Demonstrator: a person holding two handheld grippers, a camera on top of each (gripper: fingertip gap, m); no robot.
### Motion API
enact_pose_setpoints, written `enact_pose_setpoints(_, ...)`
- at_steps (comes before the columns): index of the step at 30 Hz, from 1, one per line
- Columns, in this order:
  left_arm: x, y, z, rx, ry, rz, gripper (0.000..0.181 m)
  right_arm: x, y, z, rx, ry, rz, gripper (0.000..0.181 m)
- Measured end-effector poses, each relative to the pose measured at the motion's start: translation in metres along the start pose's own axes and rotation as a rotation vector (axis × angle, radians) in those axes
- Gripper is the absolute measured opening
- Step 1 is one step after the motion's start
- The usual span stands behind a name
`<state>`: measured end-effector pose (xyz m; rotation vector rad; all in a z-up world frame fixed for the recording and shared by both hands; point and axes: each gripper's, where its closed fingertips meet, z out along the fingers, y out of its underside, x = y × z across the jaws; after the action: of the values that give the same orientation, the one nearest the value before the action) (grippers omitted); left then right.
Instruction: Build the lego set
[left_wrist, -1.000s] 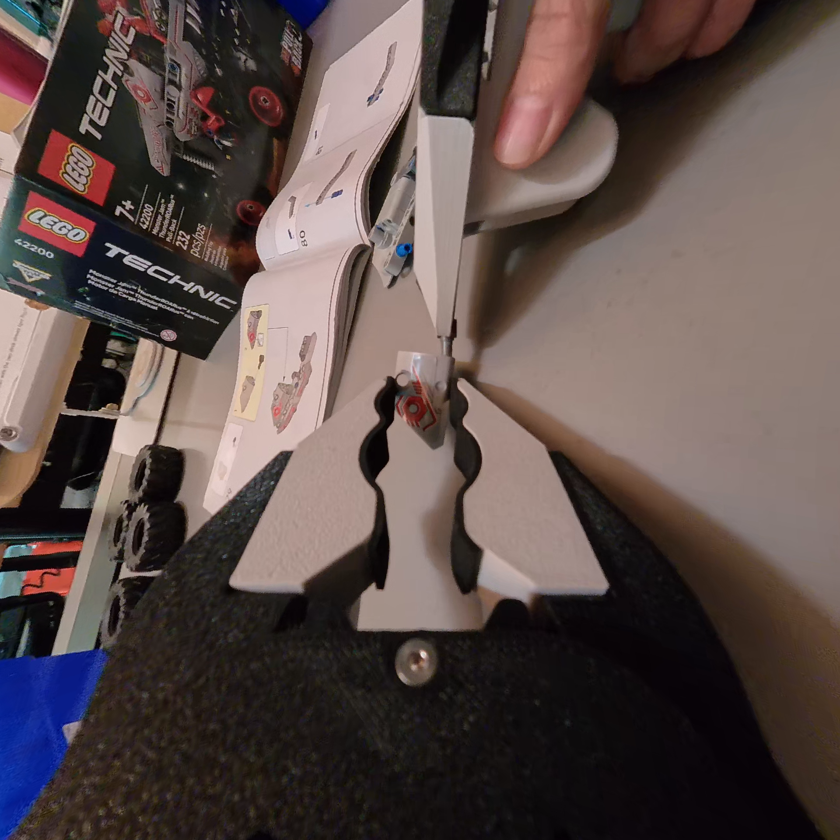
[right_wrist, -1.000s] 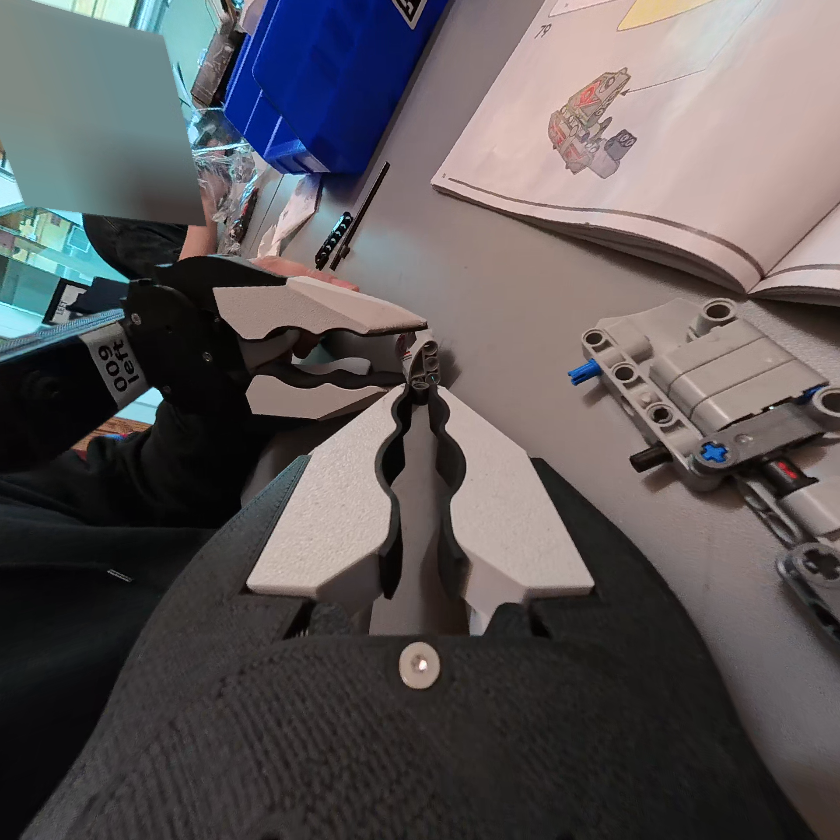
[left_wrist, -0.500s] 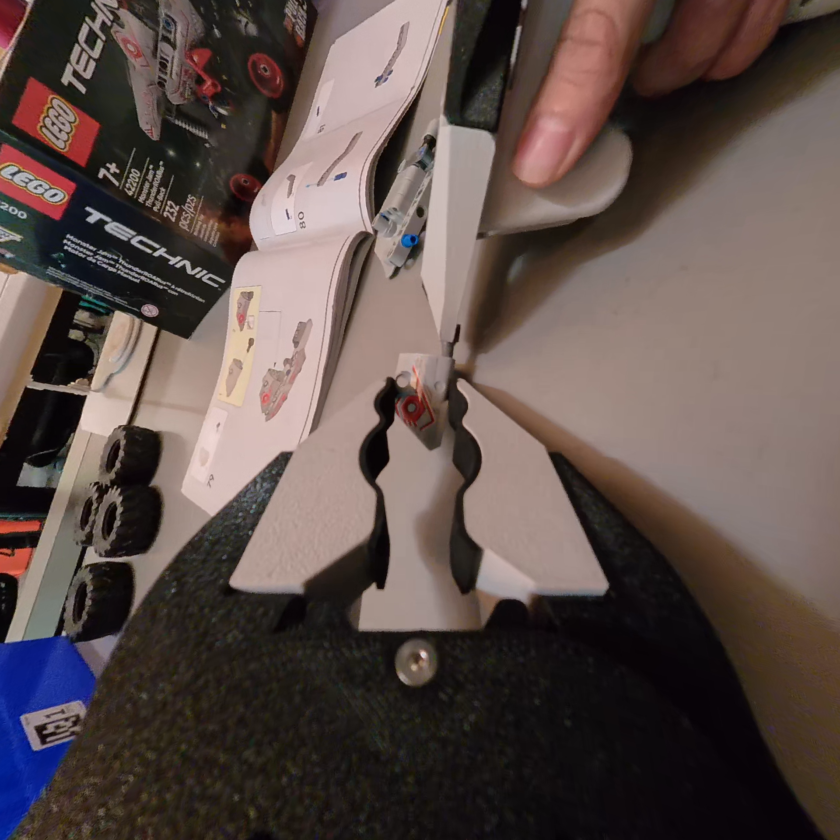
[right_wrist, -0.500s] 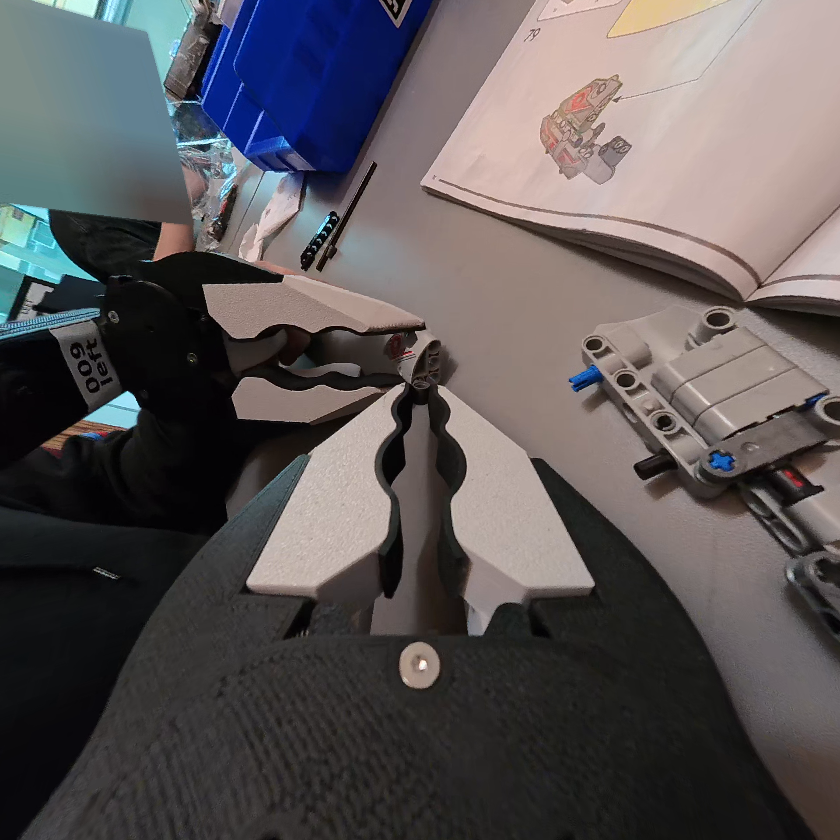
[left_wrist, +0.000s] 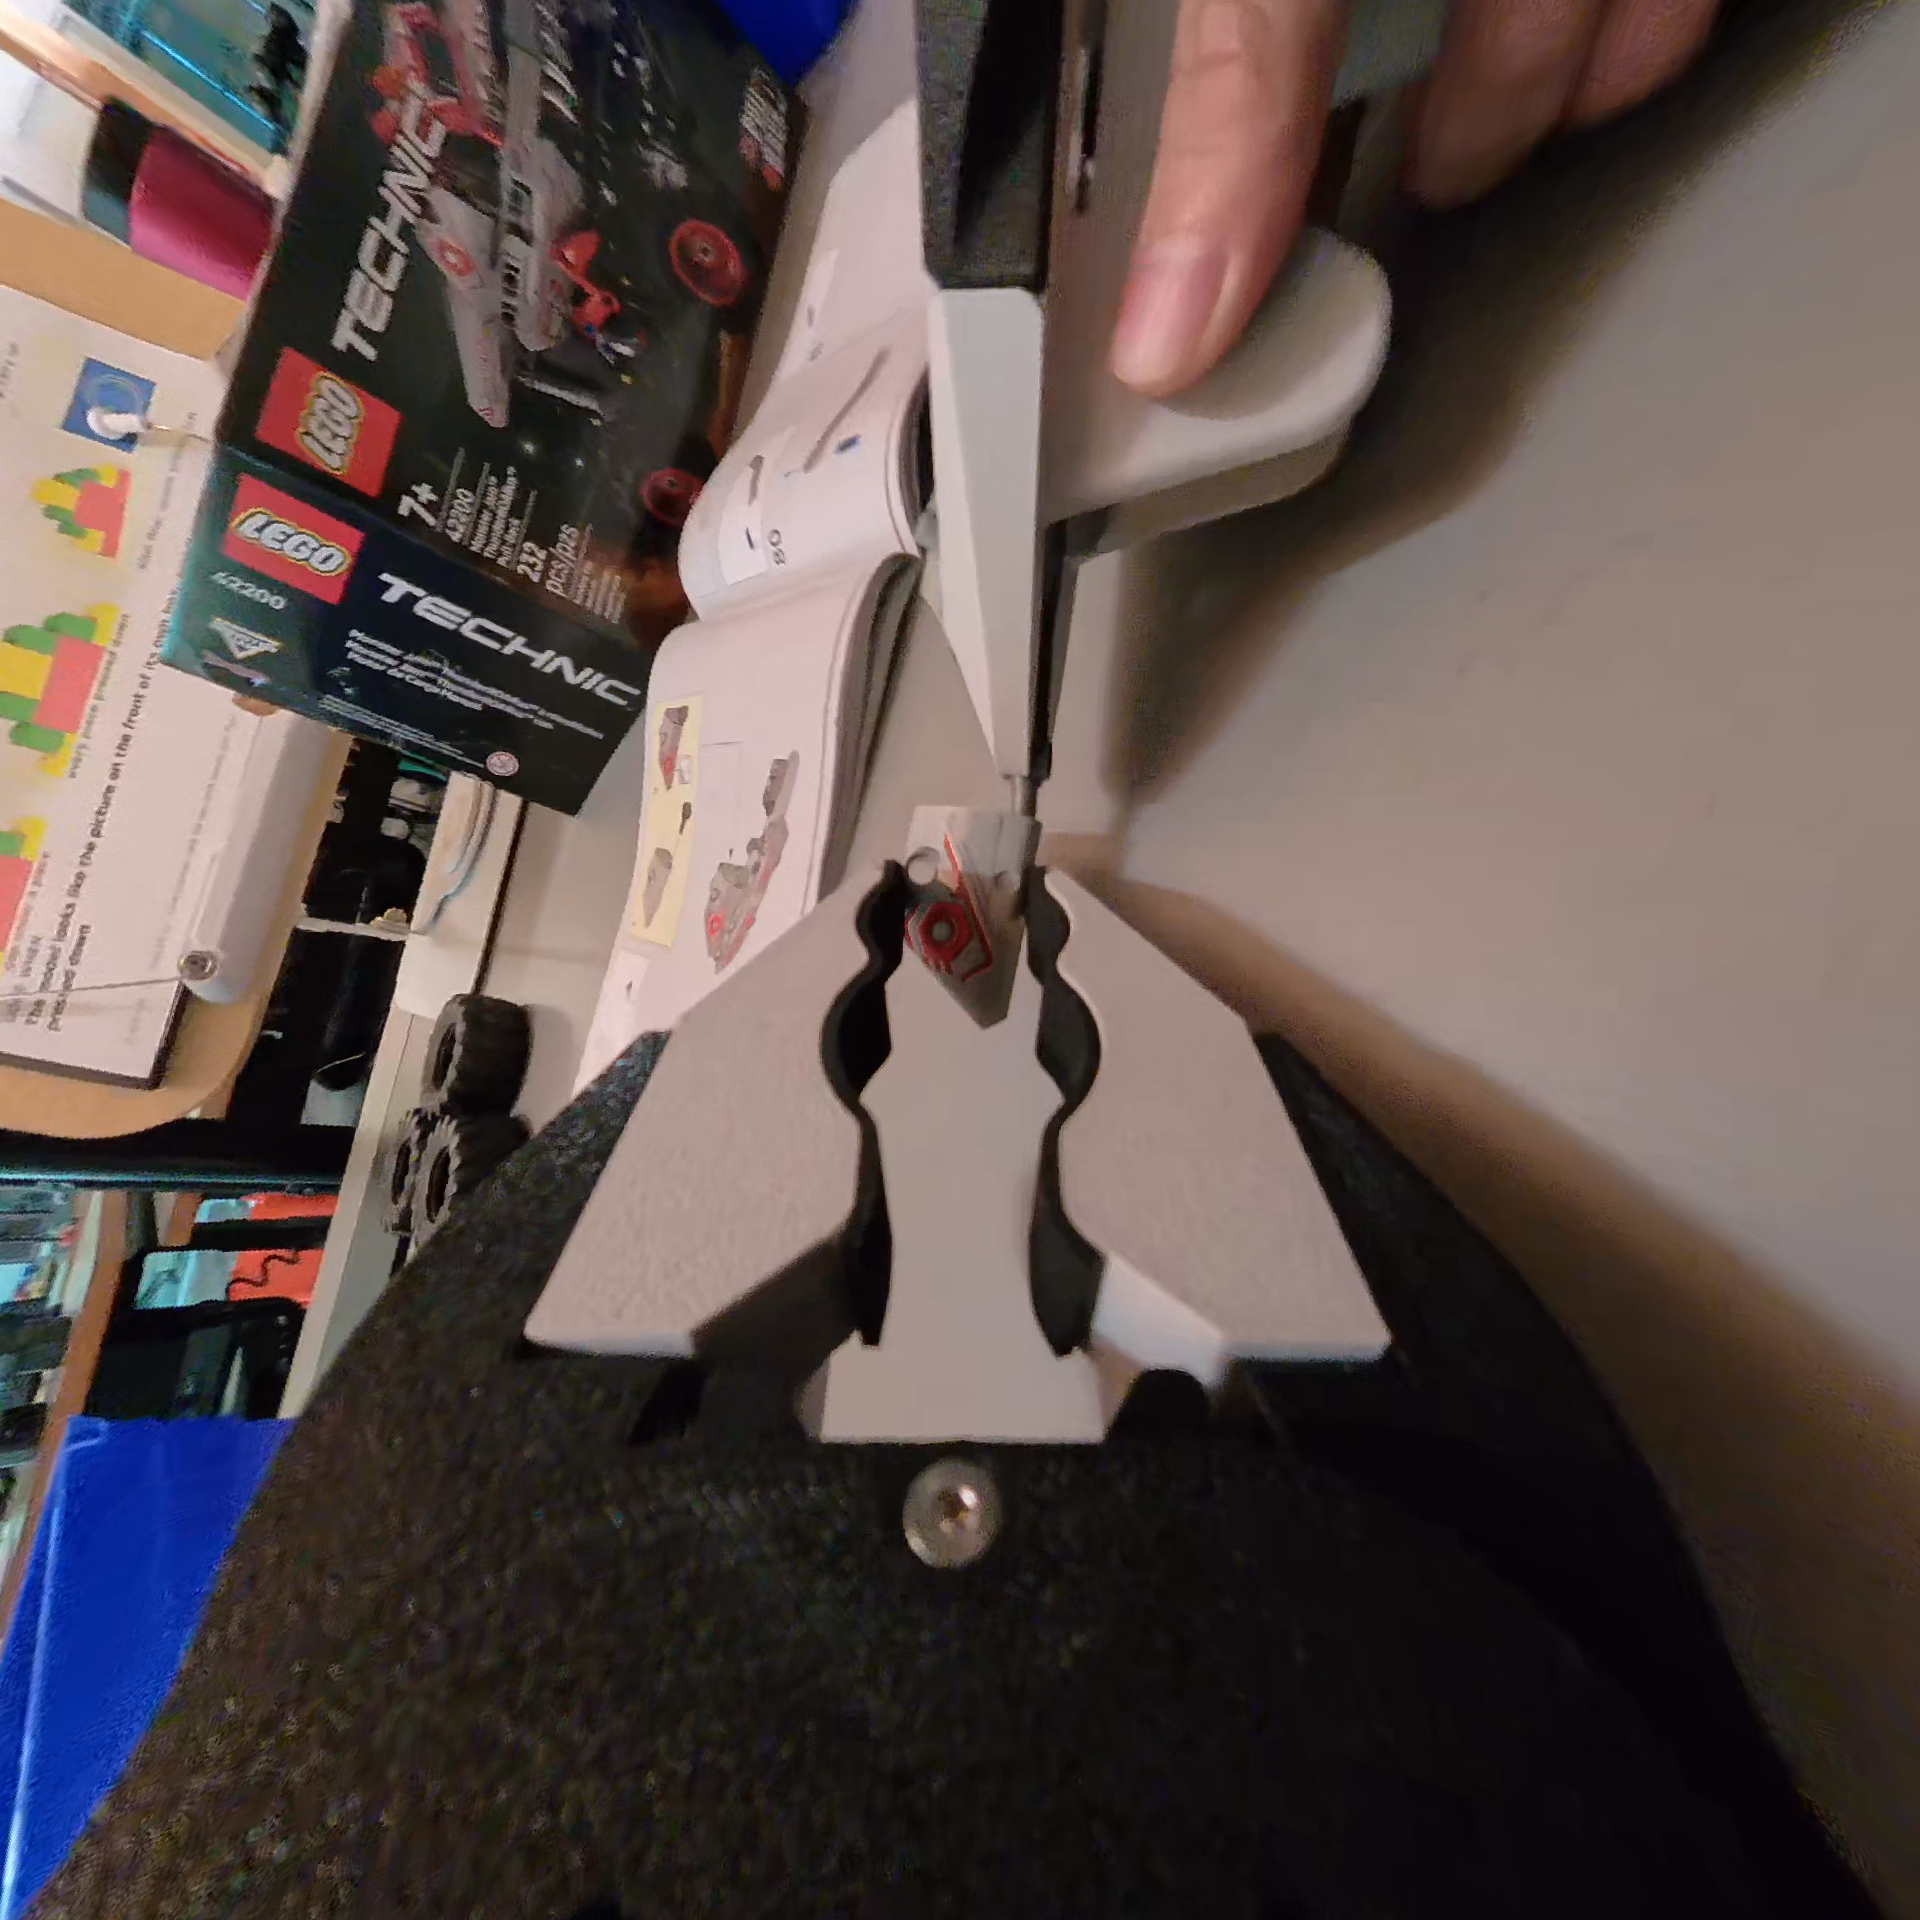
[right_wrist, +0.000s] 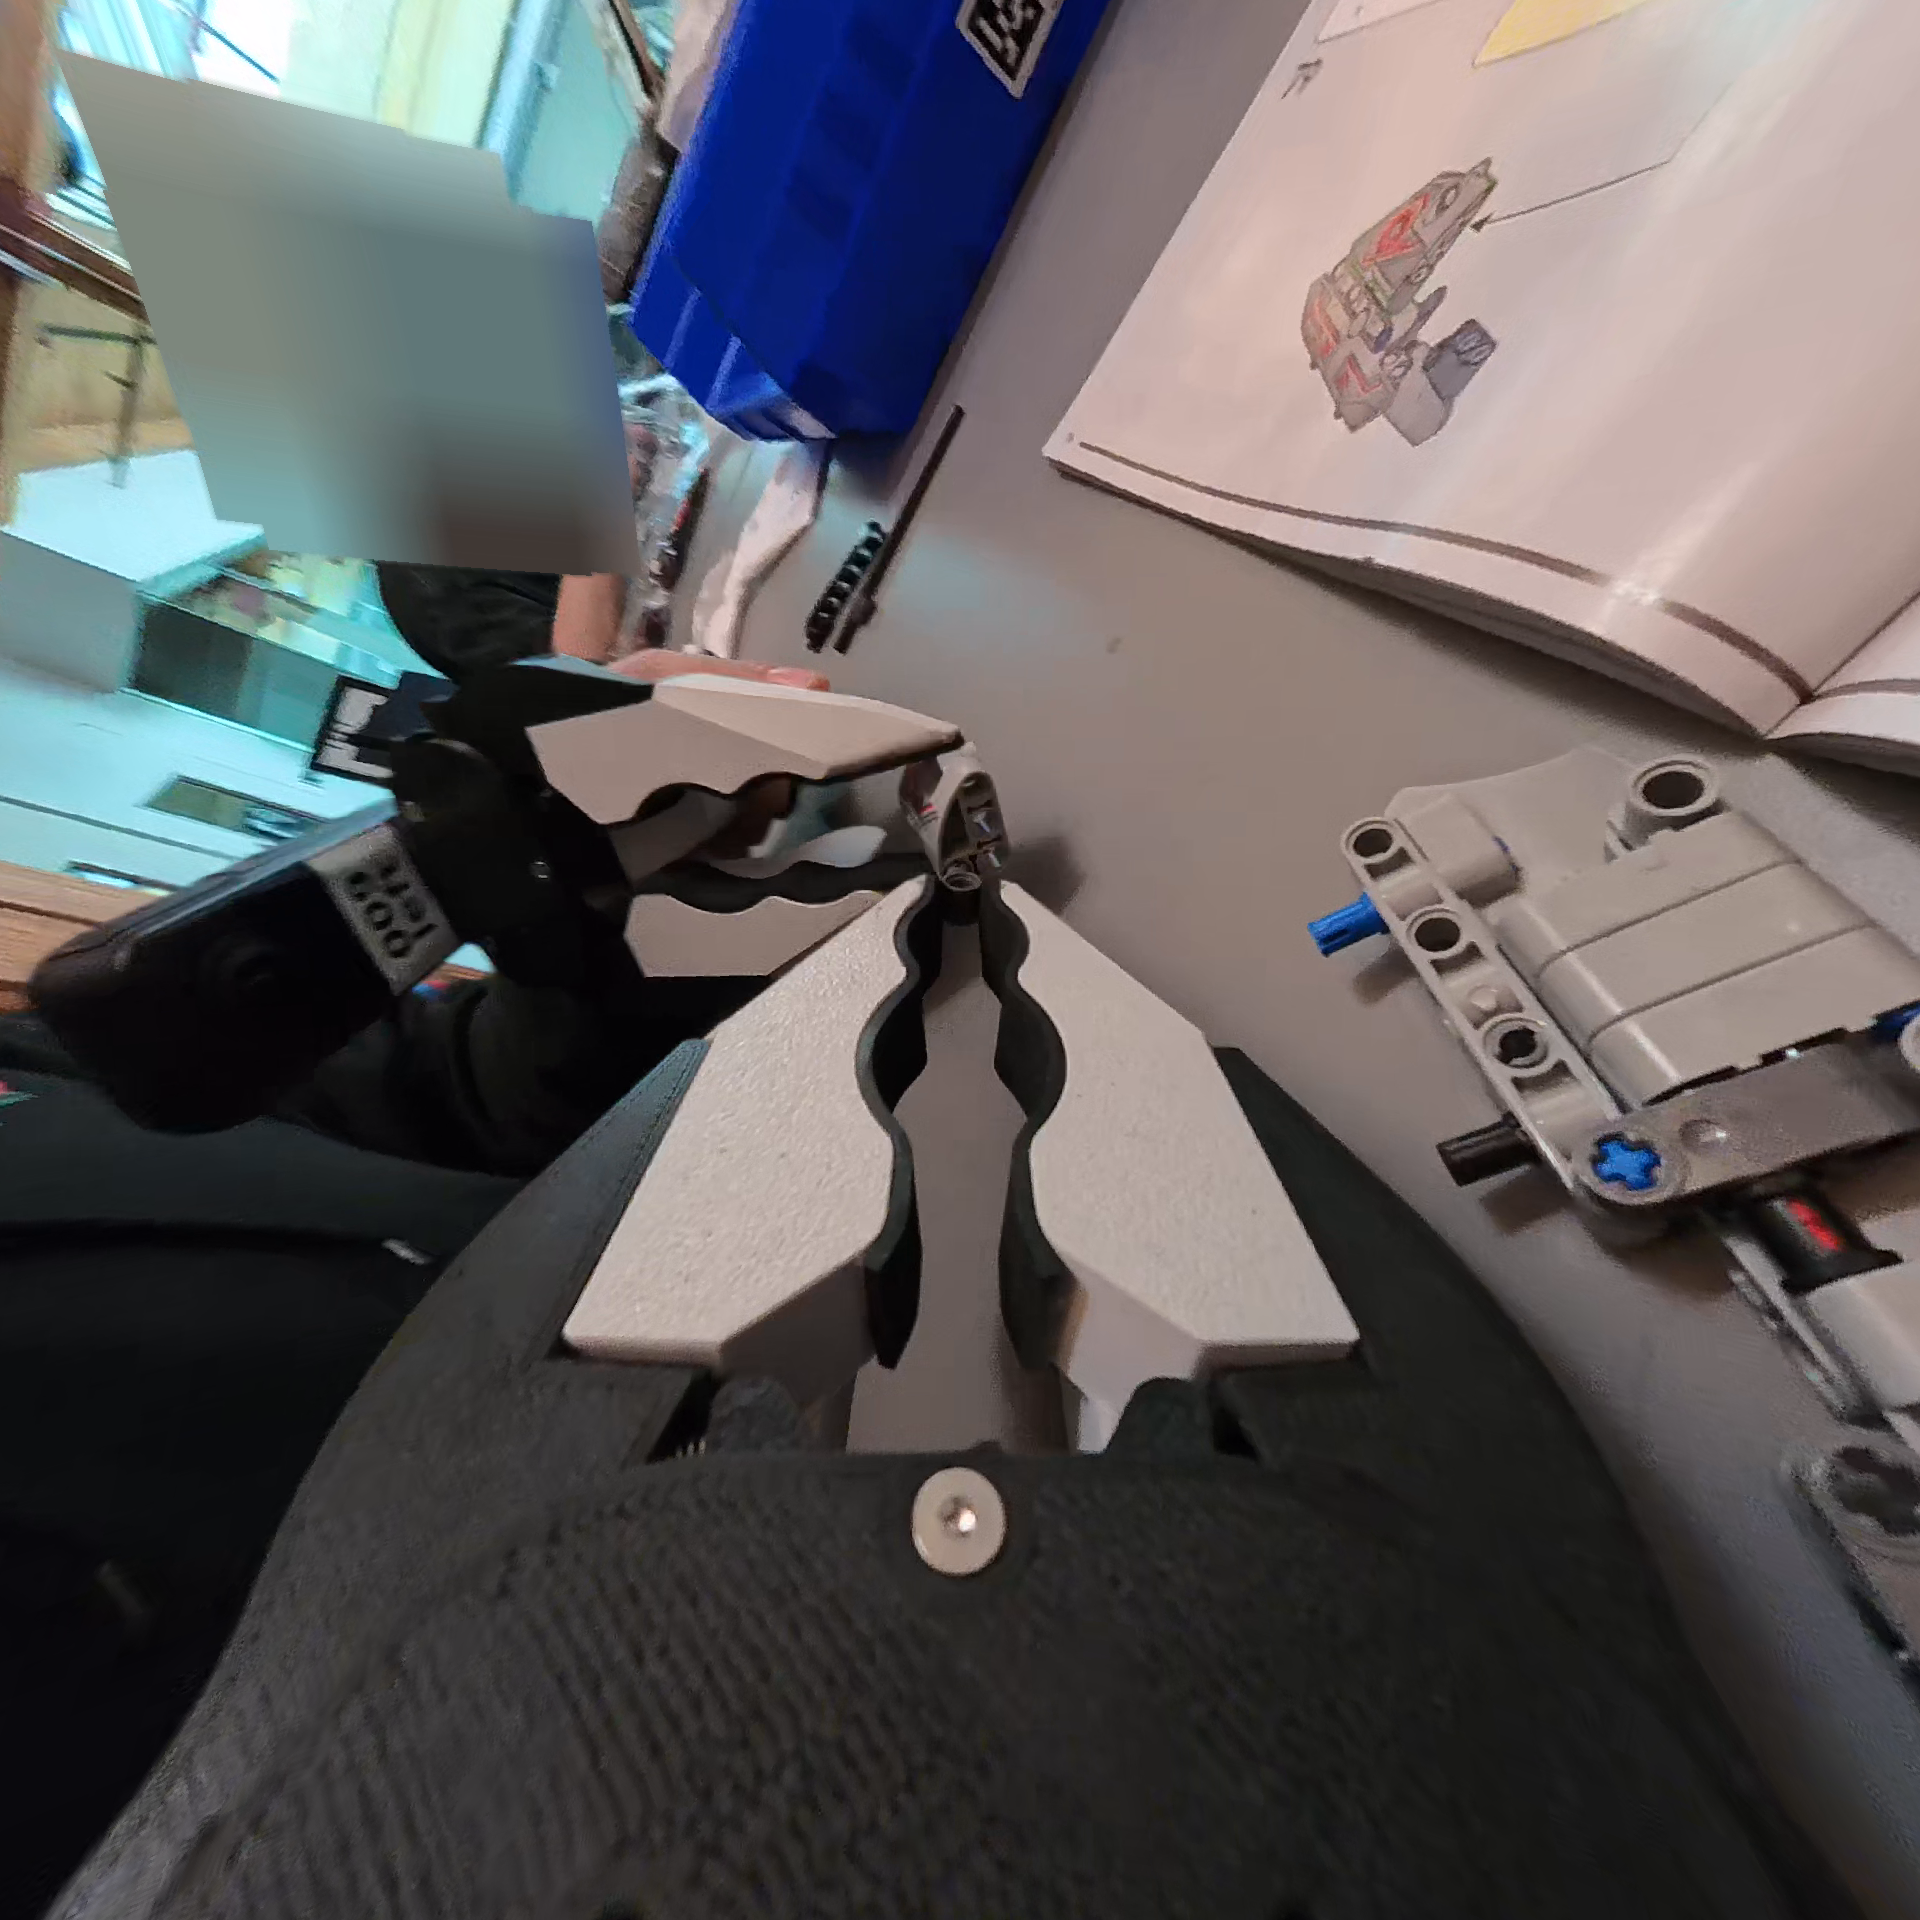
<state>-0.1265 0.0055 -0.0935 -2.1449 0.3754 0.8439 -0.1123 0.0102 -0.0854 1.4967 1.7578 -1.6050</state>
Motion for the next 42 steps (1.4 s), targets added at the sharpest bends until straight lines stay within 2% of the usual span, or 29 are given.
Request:
enact_pose_setpoints(3, 0.003, 0.002, 0.001, 0.004, 0.021, -0.025, 0.021, 0.005, 0.004, 0.003, -0.021, 0.057, -0.043, 0.006)
enact_pose_setpoints(5, 0.004, 0.003, 0.001, 0.029, 0.069, -0.119, 0.02, 0.004, 0.005, 0.002, -0.025, 0.037, -0.018, 0.006)
enact_pose_setpoints(9, 0.004, 0.003, 0.001, 0.031, 0.086, -0.136, 0.02, 0.005, 0.004, 0.004, -0.031, 0.037, -0.014, 0.006)
enact_pose_setpoints(12, -0.002, -0.002, -0.003, 0.075, 0.061, -0.156, 0.02, -0.001, 0.0, 0.002, -0.008, -0.021, 0.017, 0.006)
enact_pose_setpoints(15, -0.001, -0.002, -0.004, 0.063, 0.036, -0.08, 0.02, -0.002, 0.0, 0.001, -0.01, -0.03, 0.015, 0.006)
enact_pose_setpoints(19, -0.006, -0.005, -0.006, 0.113, 0.076, -0.197, 0.02, -0.007, -0.002, 0.0, 0.003, -0.076, 0.041, 0.006)
enact_pose_setpoints(25, -0.008, -0.004, -0.008, 0.131, 0.107, -0.248, 0.021, -0.011, -0.007, 0.0, 0.046, -0.109, 0.082, 0.006)
enact_pose_setpoints(28, 0.001, 0.004, -0.005, 0.08, 0.152, -0.187, 0.021, -0.006, -0.001, 0.004, 0.01, -0.061, 0.066, 0.006)
enact_pose_setpoints(32, 0.009, 0.01, -0.005, 0.034, 0.23, -0.217, 0.021, 0.0, 0.007, 0.01, -0.036, 0.021, -0.004, 0.006)
enact_pose_setpoints(39, 0.015, 0.011, -0.003, 0.019, 0.375, -0.329, 0.022, 0.0, 0.007, 0.012, -0.054, 0.022, 0.002, 0.006)
enact_pose_setpoints(42, 0.015, 0.011, -0.002, 0.03, 0.403, -0.324, 0.022, 0.001, 0.008, 0.013, -0.072, 0.028, 0.006, 0.006)
